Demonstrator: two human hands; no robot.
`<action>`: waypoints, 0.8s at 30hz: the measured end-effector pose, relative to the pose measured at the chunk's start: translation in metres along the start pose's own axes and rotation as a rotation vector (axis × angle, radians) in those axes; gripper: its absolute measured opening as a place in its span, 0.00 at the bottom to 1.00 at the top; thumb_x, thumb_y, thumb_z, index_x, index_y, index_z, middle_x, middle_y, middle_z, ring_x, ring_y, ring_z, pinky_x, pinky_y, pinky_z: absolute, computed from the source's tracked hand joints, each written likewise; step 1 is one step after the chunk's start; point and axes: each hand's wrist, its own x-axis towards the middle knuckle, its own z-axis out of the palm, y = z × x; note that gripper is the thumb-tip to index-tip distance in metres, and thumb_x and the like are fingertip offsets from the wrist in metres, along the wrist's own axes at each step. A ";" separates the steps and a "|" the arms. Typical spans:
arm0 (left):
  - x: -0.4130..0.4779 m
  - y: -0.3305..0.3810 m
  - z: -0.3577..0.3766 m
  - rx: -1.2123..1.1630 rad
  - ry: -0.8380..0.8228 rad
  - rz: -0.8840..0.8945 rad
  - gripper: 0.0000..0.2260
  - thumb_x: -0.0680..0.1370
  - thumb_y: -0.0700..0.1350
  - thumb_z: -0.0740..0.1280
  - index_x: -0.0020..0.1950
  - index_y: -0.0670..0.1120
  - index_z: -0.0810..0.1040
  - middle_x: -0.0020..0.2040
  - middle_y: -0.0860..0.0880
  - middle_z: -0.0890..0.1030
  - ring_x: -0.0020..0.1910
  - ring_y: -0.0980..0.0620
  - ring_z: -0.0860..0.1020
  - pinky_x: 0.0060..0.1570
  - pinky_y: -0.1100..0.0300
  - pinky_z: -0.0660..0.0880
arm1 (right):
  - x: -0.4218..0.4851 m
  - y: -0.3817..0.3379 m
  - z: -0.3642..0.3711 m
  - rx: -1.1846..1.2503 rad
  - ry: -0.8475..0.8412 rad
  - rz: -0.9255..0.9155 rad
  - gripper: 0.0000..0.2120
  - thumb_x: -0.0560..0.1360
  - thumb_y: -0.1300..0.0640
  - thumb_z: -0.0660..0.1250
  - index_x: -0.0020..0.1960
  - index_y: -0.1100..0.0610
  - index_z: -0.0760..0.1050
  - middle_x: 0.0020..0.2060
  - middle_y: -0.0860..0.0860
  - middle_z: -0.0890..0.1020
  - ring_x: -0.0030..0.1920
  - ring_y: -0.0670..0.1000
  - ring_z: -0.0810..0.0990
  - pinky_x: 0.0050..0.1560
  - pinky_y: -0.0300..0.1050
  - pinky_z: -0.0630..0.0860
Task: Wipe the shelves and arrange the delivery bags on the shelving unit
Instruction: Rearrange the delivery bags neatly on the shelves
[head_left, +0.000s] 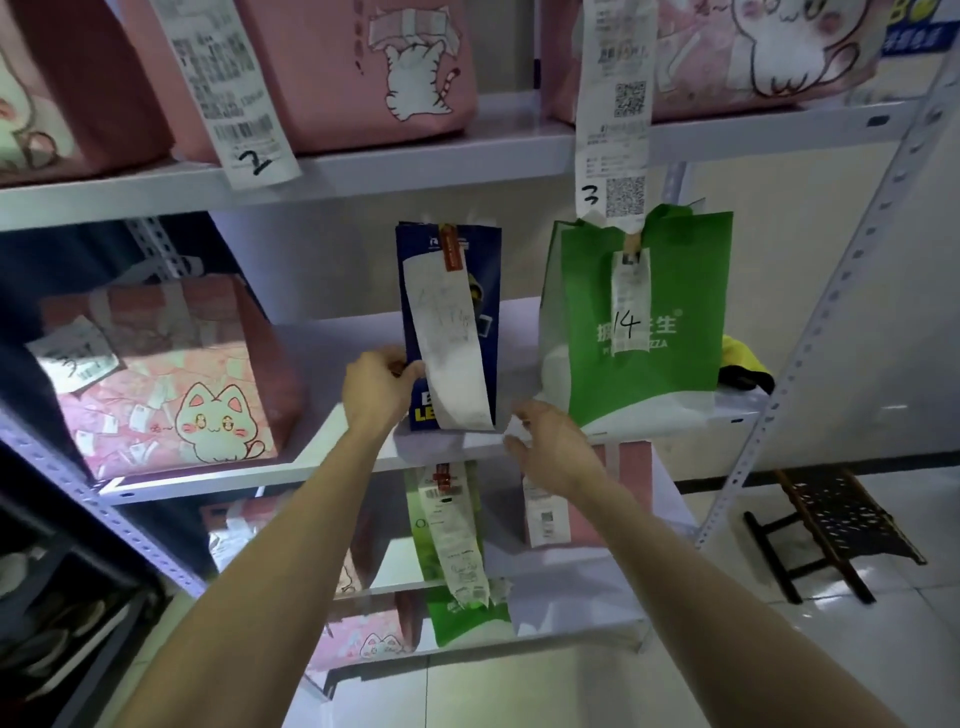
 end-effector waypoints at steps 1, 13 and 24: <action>-0.005 -0.008 -0.010 -0.010 0.010 -0.002 0.09 0.80 0.53 0.74 0.45 0.50 0.87 0.40 0.54 0.87 0.40 0.50 0.85 0.36 0.52 0.80 | 0.006 -0.007 0.004 0.002 0.015 0.010 0.24 0.83 0.50 0.67 0.76 0.56 0.69 0.68 0.55 0.78 0.64 0.58 0.80 0.63 0.58 0.80; -0.039 -0.071 -0.080 0.021 0.138 -0.148 0.20 0.79 0.53 0.77 0.30 0.53 0.75 0.28 0.55 0.79 0.29 0.54 0.77 0.31 0.59 0.68 | 0.046 -0.096 0.079 0.032 -0.174 -0.149 0.22 0.83 0.50 0.65 0.74 0.56 0.69 0.66 0.55 0.80 0.61 0.58 0.80 0.62 0.55 0.79; -0.042 -0.087 -0.091 0.115 0.083 -0.142 0.09 0.82 0.54 0.73 0.54 0.50 0.86 0.48 0.52 0.89 0.44 0.50 0.86 0.48 0.49 0.85 | 0.043 -0.104 0.074 0.082 -0.078 -0.055 0.27 0.80 0.43 0.69 0.74 0.54 0.71 0.65 0.51 0.82 0.60 0.54 0.82 0.59 0.54 0.82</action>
